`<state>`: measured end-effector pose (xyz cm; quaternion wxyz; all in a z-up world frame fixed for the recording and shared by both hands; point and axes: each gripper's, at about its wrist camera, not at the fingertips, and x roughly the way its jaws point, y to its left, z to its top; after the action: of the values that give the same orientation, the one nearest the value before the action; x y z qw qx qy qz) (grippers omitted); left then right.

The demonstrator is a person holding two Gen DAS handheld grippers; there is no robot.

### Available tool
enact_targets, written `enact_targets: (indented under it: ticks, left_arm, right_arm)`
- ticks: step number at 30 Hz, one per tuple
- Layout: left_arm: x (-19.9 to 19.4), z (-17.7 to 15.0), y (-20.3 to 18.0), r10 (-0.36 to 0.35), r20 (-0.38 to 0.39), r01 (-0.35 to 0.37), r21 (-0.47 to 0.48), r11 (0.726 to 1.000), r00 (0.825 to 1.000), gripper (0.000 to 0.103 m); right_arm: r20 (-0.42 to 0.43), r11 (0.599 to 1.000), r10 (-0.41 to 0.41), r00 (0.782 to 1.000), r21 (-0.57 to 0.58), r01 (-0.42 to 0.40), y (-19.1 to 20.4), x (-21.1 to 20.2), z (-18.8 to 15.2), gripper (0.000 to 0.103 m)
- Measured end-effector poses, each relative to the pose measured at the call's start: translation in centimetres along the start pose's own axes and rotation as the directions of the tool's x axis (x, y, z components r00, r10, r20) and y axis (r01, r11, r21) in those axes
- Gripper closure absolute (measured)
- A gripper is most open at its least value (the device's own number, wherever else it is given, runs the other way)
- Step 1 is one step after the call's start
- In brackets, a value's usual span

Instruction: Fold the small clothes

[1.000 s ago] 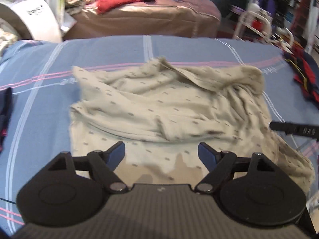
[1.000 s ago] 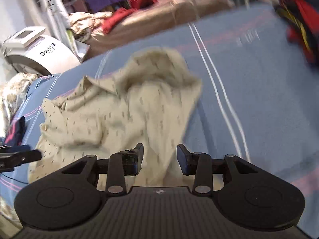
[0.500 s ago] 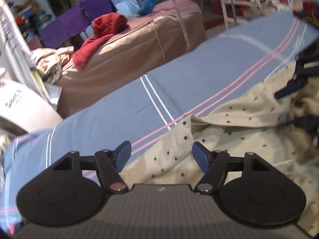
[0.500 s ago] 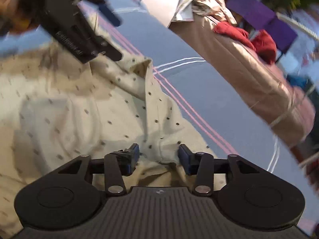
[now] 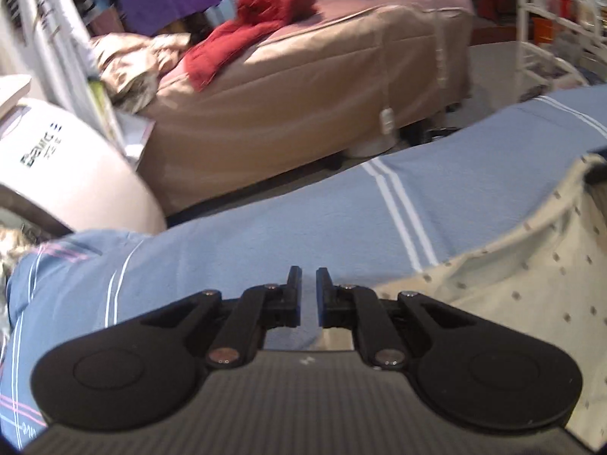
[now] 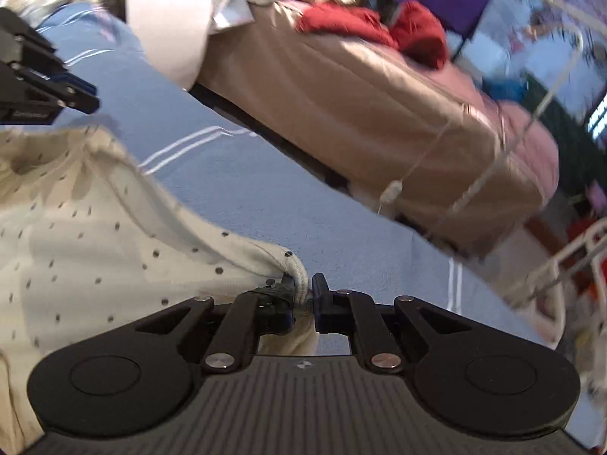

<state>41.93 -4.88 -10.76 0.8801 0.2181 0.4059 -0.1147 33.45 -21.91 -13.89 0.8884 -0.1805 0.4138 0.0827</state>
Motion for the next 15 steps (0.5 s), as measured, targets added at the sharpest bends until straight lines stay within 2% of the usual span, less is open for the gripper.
enact_targets:
  ticks: [2, 4, 5, 6, 7, 8, 10, 11, 14, 15]
  left_arm:
    - [1.3, 0.2, 0.7, 0.021, -0.027, -0.022, -0.01, 1.0, 0.999, 0.094]
    - [1.3, -0.2, 0.8, 0.056, -0.019, -0.055, 0.007, 0.998, 0.998, 0.092]
    - [1.2, -0.5, 1.1, 0.066, -0.012, -0.066, 0.013, 0.998, 0.998, 0.083]
    - [0.9, -0.8, 1.3, 0.066, -0.005, -0.066, 0.018, 0.998, 0.998, 0.076]
    - [0.3, -1.4, 1.4, 0.07, 0.009, -0.071, 0.023, 0.997, 0.997, 0.058]
    - [-0.2, -1.8, 1.6, 0.083, 0.021, -0.084, 0.023, 0.996, 0.996, 0.042]
    - [-1.7, -2.9, 2.1, 0.114, 0.05, -0.114, 0.005, 0.993, 0.992, 0.033]
    - [-2.6, -3.4, 2.4, 0.104, 0.061, -0.103, -0.014, 0.995, 0.993, 0.027]
    - [-6.3, -5.7, 2.8, 0.038, 0.103, -0.031, -0.066, 0.997, 0.994, 0.011]
    - [-7.9, -6.8, 2.7, 0.014, 0.129, -0.004, -0.074, 0.997, 0.992, 0.01]
  right_arm:
    - [-0.024, 0.999, -0.052, 0.998, -0.016, 0.052, 0.8, 2.0, -0.5, 0.08]
    - [-0.027, 0.991, -0.13, 0.991, -0.048, 0.129, 1.3, 3.3, -1.4, 0.047]
    - [-0.013, 0.985, -0.165, 0.986, -0.047, 0.165, 1.2, 3.4, -1.8, 0.037]
    - [0.015, 0.983, -0.184, 0.983, -0.026, 0.184, 1.2, 3.1, -2.1, 0.019]
    - [0.045, 0.98, -0.197, 0.979, 0.019, 0.197, 0.7, 2.3, -2.5, 0.006]
    - [0.066, 0.977, -0.209, 0.976, 0.06, 0.205, 0.0, 1.6, -2.6, 0.003]
    - [0.12, 0.966, -0.229, 0.966, 0.149, 0.211, -1.1, -0.6, -3.0, 0.0]
    - [0.141, 0.961, -0.229, 0.963, 0.19, 0.2, -1.5, -1.8, -3.3, 0.0]
    - [0.169, 0.953, -0.187, 0.968, 0.271, 0.136, -2.1, -5.5, -4.2, 0.0]
    - [0.179, 0.953, -0.154, 0.972, 0.285, 0.098, -1.9, -6.9, -4.9, 0.0]
